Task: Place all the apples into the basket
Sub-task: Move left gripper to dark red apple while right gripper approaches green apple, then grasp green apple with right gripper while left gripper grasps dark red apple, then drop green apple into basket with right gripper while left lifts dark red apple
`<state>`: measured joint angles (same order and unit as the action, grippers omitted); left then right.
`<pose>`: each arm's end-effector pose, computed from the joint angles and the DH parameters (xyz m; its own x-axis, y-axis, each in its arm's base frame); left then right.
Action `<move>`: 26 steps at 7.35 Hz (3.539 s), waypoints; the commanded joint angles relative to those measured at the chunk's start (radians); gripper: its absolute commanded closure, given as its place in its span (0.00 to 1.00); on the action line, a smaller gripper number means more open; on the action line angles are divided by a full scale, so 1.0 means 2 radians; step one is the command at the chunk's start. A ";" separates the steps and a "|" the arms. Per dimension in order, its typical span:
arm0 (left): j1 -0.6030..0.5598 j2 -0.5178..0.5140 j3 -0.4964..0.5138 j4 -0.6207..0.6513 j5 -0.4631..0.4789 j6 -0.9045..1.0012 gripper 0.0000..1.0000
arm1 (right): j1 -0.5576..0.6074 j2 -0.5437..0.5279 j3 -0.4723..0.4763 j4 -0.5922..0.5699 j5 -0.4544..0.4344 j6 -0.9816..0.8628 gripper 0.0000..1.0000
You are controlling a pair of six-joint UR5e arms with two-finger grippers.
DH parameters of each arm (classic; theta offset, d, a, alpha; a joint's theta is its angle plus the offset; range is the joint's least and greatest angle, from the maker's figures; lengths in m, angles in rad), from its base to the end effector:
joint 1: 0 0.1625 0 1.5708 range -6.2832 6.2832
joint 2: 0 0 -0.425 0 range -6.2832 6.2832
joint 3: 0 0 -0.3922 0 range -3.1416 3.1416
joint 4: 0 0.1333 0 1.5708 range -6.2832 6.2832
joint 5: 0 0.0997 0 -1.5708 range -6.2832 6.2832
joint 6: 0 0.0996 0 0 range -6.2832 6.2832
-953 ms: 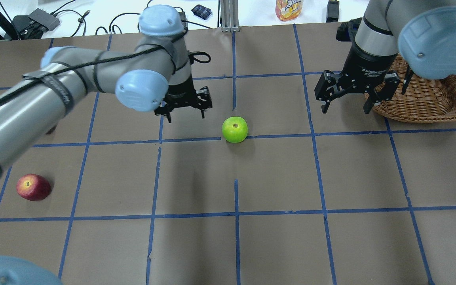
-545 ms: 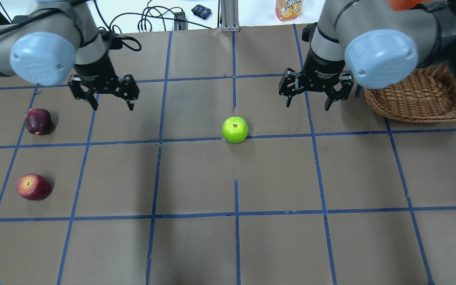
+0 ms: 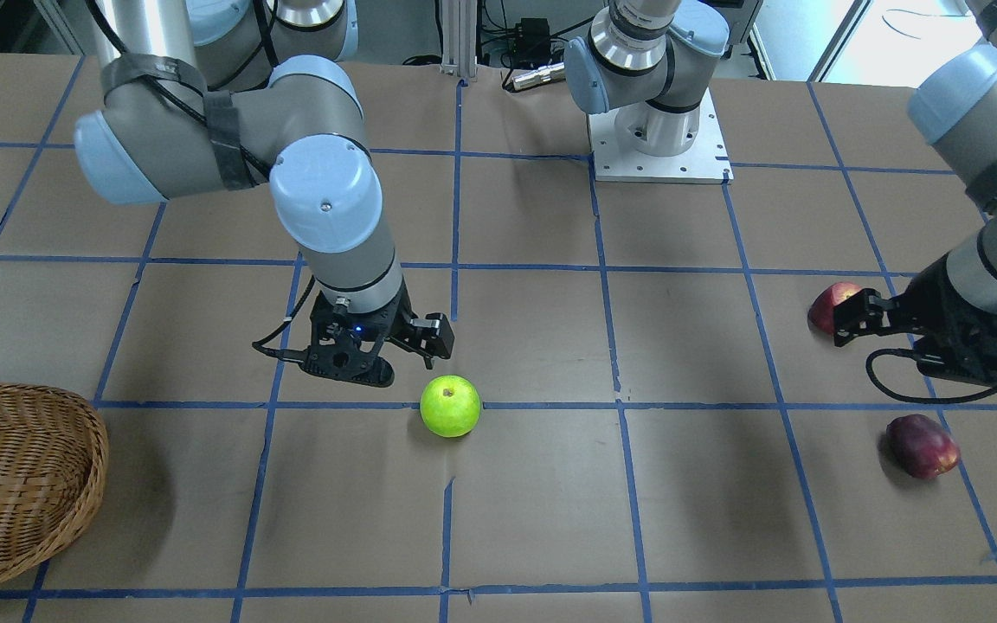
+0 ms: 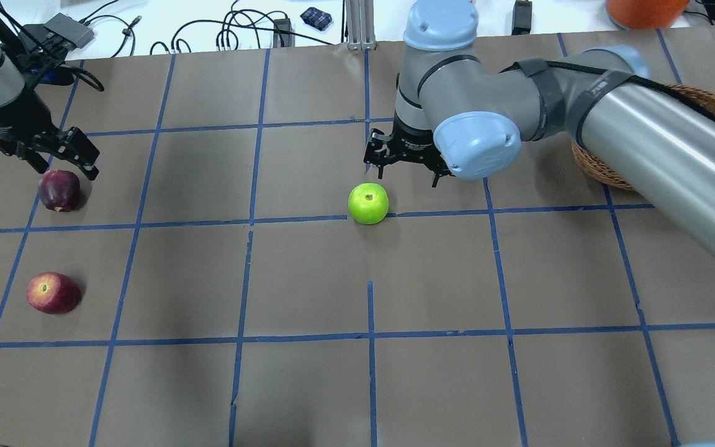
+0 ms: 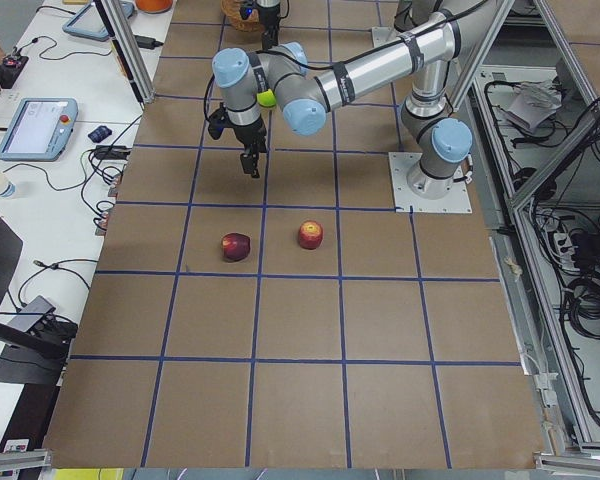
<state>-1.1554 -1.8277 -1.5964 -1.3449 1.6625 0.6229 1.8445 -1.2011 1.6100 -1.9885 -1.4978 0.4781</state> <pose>0.1199 -0.5795 0.3596 -0.9767 0.2104 -0.0412 0.2055 0.9736 0.0993 0.3013 -0.5532 0.3044 -0.9767 0.2031 -0.0688 0.2017 0.9791 0.0257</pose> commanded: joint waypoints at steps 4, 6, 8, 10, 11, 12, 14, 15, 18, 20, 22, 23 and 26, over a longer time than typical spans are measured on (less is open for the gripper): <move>0.078 -0.087 -0.002 0.161 -0.006 0.146 0.00 | 0.025 0.071 -0.006 -0.067 0.023 0.023 0.00; 0.078 -0.134 0.015 0.186 -0.003 0.141 0.00 | 0.026 0.081 -0.007 -0.067 0.023 0.019 0.00; 0.078 -0.170 0.043 0.186 -0.004 0.141 0.00 | 0.027 0.095 -0.006 -0.073 0.026 0.022 0.00; 0.080 -0.181 0.045 0.187 -0.008 0.140 0.00 | 0.027 0.106 -0.009 -0.083 0.049 0.021 0.00; 0.085 -0.186 0.045 0.187 -0.009 0.140 0.00 | 0.026 0.114 -0.009 -0.084 0.049 0.021 0.00; 0.094 -0.193 0.041 0.187 -0.033 0.140 0.00 | 0.025 0.116 -0.010 -0.083 0.043 0.014 0.01; 0.100 -0.198 0.043 0.187 -0.037 0.142 0.00 | 0.020 0.109 -0.023 -0.080 0.040 0.015 1.00; 0.100 -0.198 0.043 0.188 -0.038 0.142 0.04 | 0.015 0.098 -0.030 -0.076 0.039 0.014 1.00; 0.099 -0.191 0.043 0.182 -0.035 0.140 0.48 | -0.051 0.071 -0.096 0.025 0.001 -0.023 1.00; 0.098 -0.185 0.043 0.180 -0.031 0.141 0.72 | -0.132 0.068 -0.131 0.083 -0.014 -0.137 1.00; 0.090 -0.175 0.044 0.155 -0.026 0.140 0.87 | -0.226 0.068 -0.132 0.085 -0.023 -0.284 1.00; 0.088 -0.170 0.044 0.146 -0.025 0.140 0.99 | -0.265 0.069 -0.133 0.084 -0.024 -0.344 1.00; 0.078 -0.155 0.045 0.120 -0.025 0.126 1.00 | -0.322 0.084 -0.129 0.072 -0.037 -0.471 1.00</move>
<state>-0.9846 -2.1547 -1.5068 -1.0759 1.6121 0.8966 1.2483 -1.0508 1.3520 -1.8386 -1.5695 -0.3842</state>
